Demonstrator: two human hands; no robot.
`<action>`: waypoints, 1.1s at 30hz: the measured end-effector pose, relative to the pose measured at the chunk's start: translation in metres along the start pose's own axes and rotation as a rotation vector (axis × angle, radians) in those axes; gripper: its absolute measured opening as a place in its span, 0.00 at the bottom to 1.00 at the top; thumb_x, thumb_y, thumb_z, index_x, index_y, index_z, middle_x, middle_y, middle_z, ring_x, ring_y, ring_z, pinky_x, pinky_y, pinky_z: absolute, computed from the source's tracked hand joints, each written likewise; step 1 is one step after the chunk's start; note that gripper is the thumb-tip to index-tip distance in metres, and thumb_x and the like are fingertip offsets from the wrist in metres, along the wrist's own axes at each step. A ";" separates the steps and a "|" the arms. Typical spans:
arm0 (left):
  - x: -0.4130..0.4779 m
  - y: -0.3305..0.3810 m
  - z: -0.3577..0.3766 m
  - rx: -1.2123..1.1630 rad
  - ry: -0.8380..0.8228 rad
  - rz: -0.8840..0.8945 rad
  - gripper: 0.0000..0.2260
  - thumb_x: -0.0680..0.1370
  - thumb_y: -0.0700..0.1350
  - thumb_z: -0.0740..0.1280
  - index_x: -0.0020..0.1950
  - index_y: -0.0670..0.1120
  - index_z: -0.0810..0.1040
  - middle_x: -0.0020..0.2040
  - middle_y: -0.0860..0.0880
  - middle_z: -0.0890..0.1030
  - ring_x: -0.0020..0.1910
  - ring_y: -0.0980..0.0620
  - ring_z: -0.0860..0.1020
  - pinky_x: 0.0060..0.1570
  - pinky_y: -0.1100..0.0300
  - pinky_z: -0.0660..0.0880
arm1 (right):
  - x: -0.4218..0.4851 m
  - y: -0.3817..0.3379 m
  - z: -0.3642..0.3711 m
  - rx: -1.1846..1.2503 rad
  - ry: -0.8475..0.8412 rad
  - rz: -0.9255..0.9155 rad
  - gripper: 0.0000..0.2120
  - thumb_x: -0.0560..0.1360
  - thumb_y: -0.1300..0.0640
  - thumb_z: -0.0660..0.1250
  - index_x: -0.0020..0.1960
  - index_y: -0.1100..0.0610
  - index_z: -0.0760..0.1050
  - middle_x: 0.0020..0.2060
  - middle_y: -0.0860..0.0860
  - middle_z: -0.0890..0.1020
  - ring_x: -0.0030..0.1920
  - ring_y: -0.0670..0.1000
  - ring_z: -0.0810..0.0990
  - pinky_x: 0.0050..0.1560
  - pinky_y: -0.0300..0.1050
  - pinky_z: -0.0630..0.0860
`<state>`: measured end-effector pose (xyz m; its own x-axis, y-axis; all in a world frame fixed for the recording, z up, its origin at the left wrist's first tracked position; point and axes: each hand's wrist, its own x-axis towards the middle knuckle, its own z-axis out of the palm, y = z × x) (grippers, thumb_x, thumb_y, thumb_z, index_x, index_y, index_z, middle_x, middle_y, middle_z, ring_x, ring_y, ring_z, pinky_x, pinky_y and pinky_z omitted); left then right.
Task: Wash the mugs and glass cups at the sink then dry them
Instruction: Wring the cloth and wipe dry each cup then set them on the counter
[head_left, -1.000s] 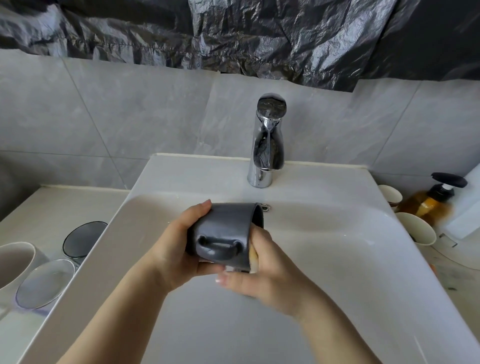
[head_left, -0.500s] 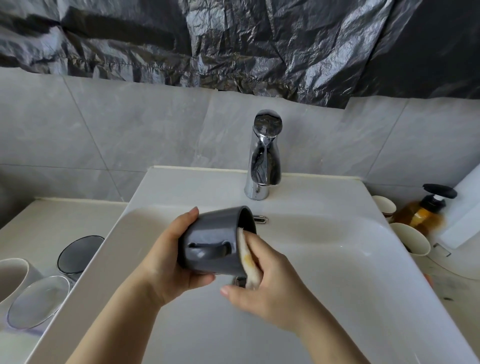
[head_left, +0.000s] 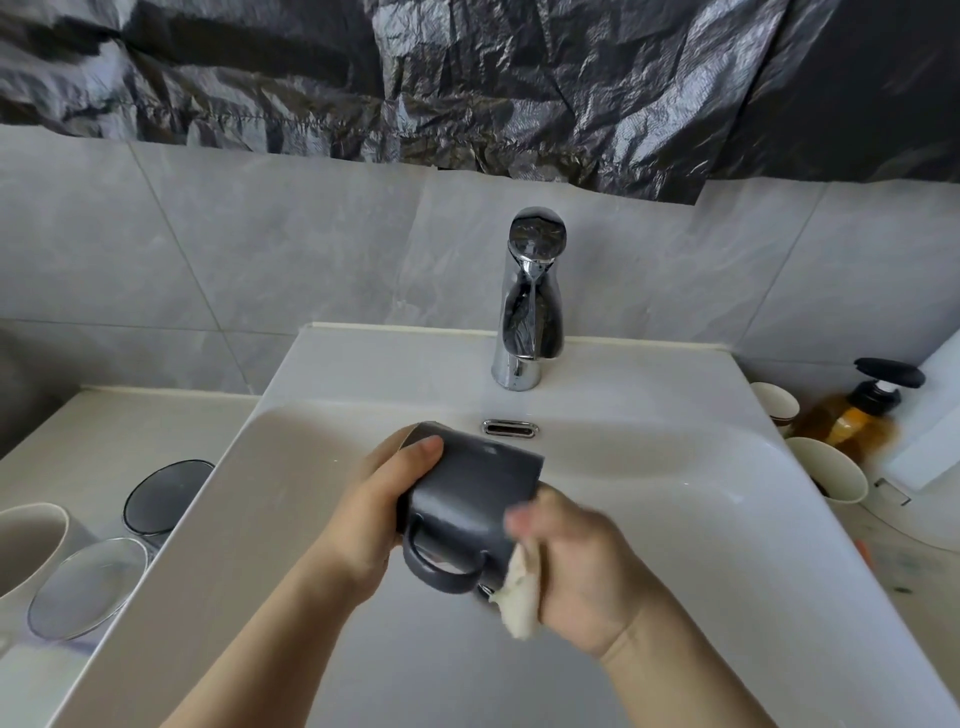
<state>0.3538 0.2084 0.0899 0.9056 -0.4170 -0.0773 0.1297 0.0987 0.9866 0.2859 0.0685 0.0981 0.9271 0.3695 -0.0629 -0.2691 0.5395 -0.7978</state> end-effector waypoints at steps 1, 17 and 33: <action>-0.002 0.000 0.001 0.038 -0.024 0.073 0.16 0.62 0.58 0.67 0.45 0.52 0.82 0.43 0.47 0.82 0.44 0.51 0.79 0.44 0.58 0.75 | 0.000 0.000 0.000 0.145 0.021 -0.014 0.30 0.61 0.59 0.72 0.62 0.62 0.75 0.54 0.58 0.80 0.55 0.57 0.79 0.52 0.48 0.75; -0.005 -0.003 0.007 0.276 0.127 0.262 0.16 0.69 0.58 0.66 0.56 0.61 0.78 0.56 0.66 0.80 0.60 0.68 0.74 0.57 0.71 0.70 | 0.003 0.009 0.011 0.194 0.245 -0.039 0.20 0.61 0.61 0.70 0.52 0.61 0.82 0.50 0.60 0.84 0.48 0.55 0.84 0.47 0.46 0.79; -0.002 0.000 0.014 0.035 0.140 0.019 0.10 0.71 0.52 0.71 0.51 0.63 0.81 0.53 0.56 0.83 0.51 0.54 0.81 0.43 0.58 0.78 | 0.009 0.013 0.001 -0.110 0.325 -0.049 0.21 0.60 0.63 0.66 0.52 0.58 0.81 0.48 0.60 0.83 0.46 0.68 0.79 0.47 0.61 0.76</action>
<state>0.3466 0.1966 0.0921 0.9554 -0.2853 -0.0757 0.1003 0.0726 0.9923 0.2906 0.0801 0.0876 0.9776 0.0757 -0.1963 -0.2089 0.4594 -0.8633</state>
